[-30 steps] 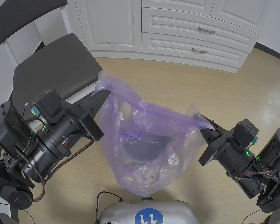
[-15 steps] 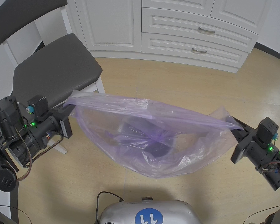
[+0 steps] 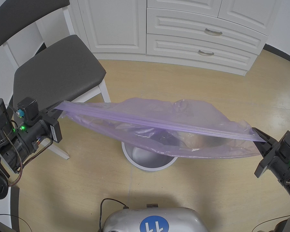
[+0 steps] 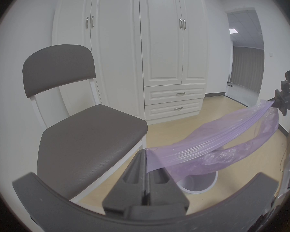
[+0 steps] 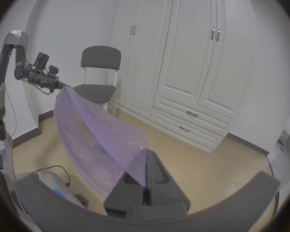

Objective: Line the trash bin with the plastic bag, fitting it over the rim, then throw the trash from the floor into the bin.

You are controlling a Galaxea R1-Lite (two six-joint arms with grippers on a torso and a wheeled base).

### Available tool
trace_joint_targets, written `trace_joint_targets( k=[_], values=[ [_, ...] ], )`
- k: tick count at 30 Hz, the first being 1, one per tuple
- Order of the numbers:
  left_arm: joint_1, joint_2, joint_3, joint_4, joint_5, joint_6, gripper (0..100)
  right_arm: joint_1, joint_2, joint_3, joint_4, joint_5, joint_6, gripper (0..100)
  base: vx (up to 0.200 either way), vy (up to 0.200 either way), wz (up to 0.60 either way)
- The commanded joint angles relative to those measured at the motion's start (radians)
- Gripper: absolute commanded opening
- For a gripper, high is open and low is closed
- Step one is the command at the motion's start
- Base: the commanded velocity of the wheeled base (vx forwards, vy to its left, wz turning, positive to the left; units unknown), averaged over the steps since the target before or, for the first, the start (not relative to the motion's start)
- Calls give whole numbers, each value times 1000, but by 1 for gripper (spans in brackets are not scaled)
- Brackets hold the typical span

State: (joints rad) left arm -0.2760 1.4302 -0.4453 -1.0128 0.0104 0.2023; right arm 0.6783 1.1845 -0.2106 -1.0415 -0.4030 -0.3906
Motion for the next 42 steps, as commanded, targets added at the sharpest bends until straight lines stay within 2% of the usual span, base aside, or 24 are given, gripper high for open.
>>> trace_joint_targets(
  k=[1, 5, 10, 11, 13, 15, 16, 17, 18, 20, 21, 22, 23, 25, 27, 29, 30, 32, 33, 37, 42],
  values=[
    [-6, -7, 0, -15, 6, 0, 0, -2, -31, 23, -3, -5, -25, 0, 0, 0, 0],
    [-42, 3, 19, -122, 6, 0, 0, -2, -80, 37, -3, 0, -79, 0, 0, 0, 0],
    [-51, 62, 5, -253, 2, -1, 0, 1, -65, 0, -9, 29, -96, 0, 0, 0, 0],
    [-57, 99, -10, -291, 0, -1, 0, 7, -52, -21, -5, 61, -96, 0, 0, 0, 0],
    [-100, 197, -38, -403, 0, -3, 0, 21, -19, -47, -12, 177, -96, 0, 0, 0, 0],
    [-158, 273, -46, -529, 2, -3, 0, 46, 9, -53, -29, 282, -99, 0, 0, 0, 0],
    [-201, 296, -47, -547, 3, 0, 0, 78, 24, -46, -55, 326, -93, 0, 0, 0, 0],
    [-207, 297, -46, -544, 3, -1, 0, 83, 27, -46, -60, 331, -91, 0, 0, 0, 0],
    [-293, 289, -30, -518, 6, -15, 0, 135, 63, -16, -123, 342, -71, 0, 0, 0, 0],
    [-368, 296, -21, -526, 11, -26, 0, 162, 103, 17, -207, 342, -20, 0, 0, 0, 0],
    [-374, 296, -19, -526, 11, -27, 0, 165, 107, 20, -215, 342, -16, 0, 0, 0, 0],
    [-428, 299, -15, -526, 13, -49, 0, 193, 169, 27, -318, 335, 39, 0, 0, 0, 0],
    [-434, 299, -15, -526, 13, -52, 0, 196, 178, 27, -331, 332, 44, 0, 0, 0, 0],
    [-479, 299, -16, -524, 13, -73, 0, 219, 251, 14, -454, 285, 67, 0, 0, 0, 0],
    [-486, 291, -15, -524, 13, -93, 0, 244, 322, -4, -529, 225, 96, 0, 0, 0, 0],
    [-494, 286, -18, -526, 13, -113, 0, 277, 388, -29, -529, 153, 124, 0, 0, 0, 0],
    [-494, 286, -18, -526, 13, -113, 0, 277, 388, -29, -529, 153, 124, 0, 0, 0, 0],
    [-522, 286, -23, -526, 13, -153, 0, 316, 455, -76, -529, 64, 177, 0, 0, 0, 0],
    [-532, 288, -23, -524, 13, -166, 0, 328, 471, -85, -529, 47, 191, 0, 0, 0, 0],
    [-568, 299, -19, -524, 13, -195, 0, 336, 508, -95, -529, 36, 220, 0, 0, 0, 0],
    [-574, 286, -13, -524, 14, -195, 0, 336, 541, -108, -529, 26, 245, 0, 0, 0, 0]
  ],
)
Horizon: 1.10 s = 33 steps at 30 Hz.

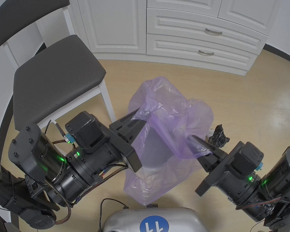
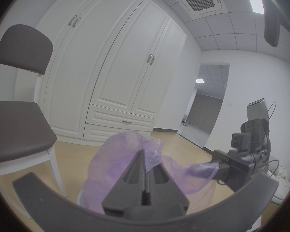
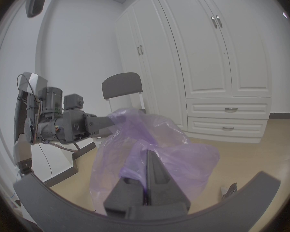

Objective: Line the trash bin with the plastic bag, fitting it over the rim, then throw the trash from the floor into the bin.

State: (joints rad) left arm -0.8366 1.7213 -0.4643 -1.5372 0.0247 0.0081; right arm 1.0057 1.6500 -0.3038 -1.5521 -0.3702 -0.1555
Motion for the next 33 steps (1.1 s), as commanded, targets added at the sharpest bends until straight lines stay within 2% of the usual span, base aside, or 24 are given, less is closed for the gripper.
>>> trace_joint_targets(
  k=[1, 7, 16, 20, 33],
  values=[
    [-13, -6, 7, 2, 0, 0, 0, 7, 77, -18, -19, -16, 13, 0, 0, 0, 0],
    [-13, 20, 3, 3, 8, -30, 0, -12, 80, -28, -19, -30, 14, 0, 0, 0, 0],
    [19, 100, -43, 3, 20, -102, 0, -134, 168, -77, -19, -13, 103, 0, 0, 0, 0],
    [59, 156, -111, 3, 20, -161, 0, -210, 182, -80, -19, 28, 110, 0, 0, 0, 0],
    [77, 265, -215, 3, 20, -272, 0, -426, 182, -72, -19, 149, 110, 0, 0, 0, 0]
  ],
)
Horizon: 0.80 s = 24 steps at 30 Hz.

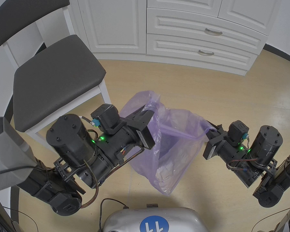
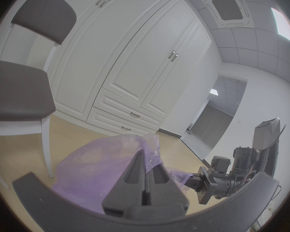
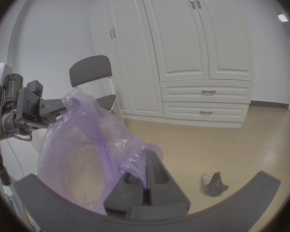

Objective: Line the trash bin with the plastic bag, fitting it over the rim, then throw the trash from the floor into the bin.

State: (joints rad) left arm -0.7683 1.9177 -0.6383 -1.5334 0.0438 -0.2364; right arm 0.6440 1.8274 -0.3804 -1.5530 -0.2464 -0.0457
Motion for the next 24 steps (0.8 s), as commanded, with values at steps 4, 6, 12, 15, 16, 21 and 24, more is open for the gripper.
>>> trace_joint_targets(
  k=[4, 6, 12, 15, 16, 21, 24],
  values=[
    [20, 124, -66, -1, 1, -49, 0, -98, 6, 12, 14, 50, 0, 0, 0, 0, 0],
    [20, 147, -75, -1, 2, -58, 0, -106, 4, 17, 36, 53, 0, 0, 0, 0, 0],
    [20, 152, -69, -2, 10, -50, 0, -96, -7, 40, 47, 53, -2, 0, 0, 0, 0],
    [14, 110, -63, -1, 41, -47, 0, -81, -22, 51, 47, 53, -5, 0, 0, 0, 0],
    [11, 92, -55, -1, 48, -49, 0, -69, -33, 55, 48, 53, -5, 0, 0, 0, 0],
    [9, 44, -26, -1, 44, -52, 0, -18, -111, 67, 99, 52, -5, 0, 0, 0, 0],
    [7, 35, -26, -1, 44, -54, 0, 6, -180, 60, 203, 52, -2, 0, 0, 0, 0]
  ],
)
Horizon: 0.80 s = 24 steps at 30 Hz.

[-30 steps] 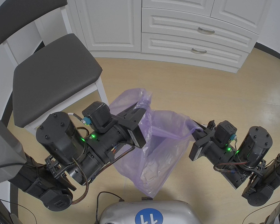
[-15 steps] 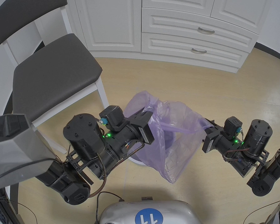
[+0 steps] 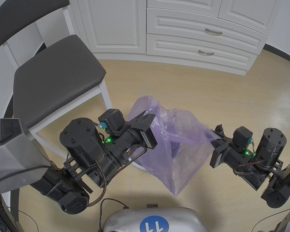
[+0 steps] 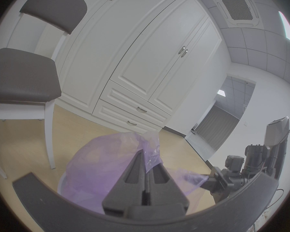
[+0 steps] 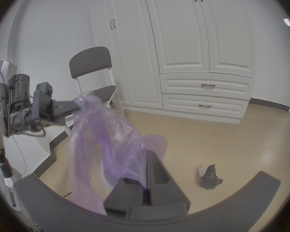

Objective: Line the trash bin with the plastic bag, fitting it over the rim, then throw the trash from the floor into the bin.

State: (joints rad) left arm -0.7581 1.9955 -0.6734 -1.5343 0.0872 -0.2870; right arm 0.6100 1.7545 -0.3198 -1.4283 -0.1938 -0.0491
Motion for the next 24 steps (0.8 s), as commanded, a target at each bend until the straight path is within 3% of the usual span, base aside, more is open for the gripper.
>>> trace_joint_targets(
  k=[1, 2, 7, 19, 24],
  values=[
    [-3, -49, 9, 0, 2, -1, 0, 48, -156, -27, 193, -3, 17, 0, 0, 0, 0],
    [-4, -52, 9, 0, 5, -1, 0, 50, -176, -62, 282, -3, 66, 0, 0, 0, 0],
    [-4, -67, 11, 2, 6, -1, 0, 50, -167, -145, 420, -7, 178, 0, 0, 0, 0],
    [-3, -80, 18, 3, 2, 0, 0, 42, -41, -223, 439, -15, 281, 0, 0, 0, 0],
    [36, 34, -34, 3, -14, -15, 0, -10, 11, -243, 440, -15, 284, 0, 0, 0, 0]
  ],
)
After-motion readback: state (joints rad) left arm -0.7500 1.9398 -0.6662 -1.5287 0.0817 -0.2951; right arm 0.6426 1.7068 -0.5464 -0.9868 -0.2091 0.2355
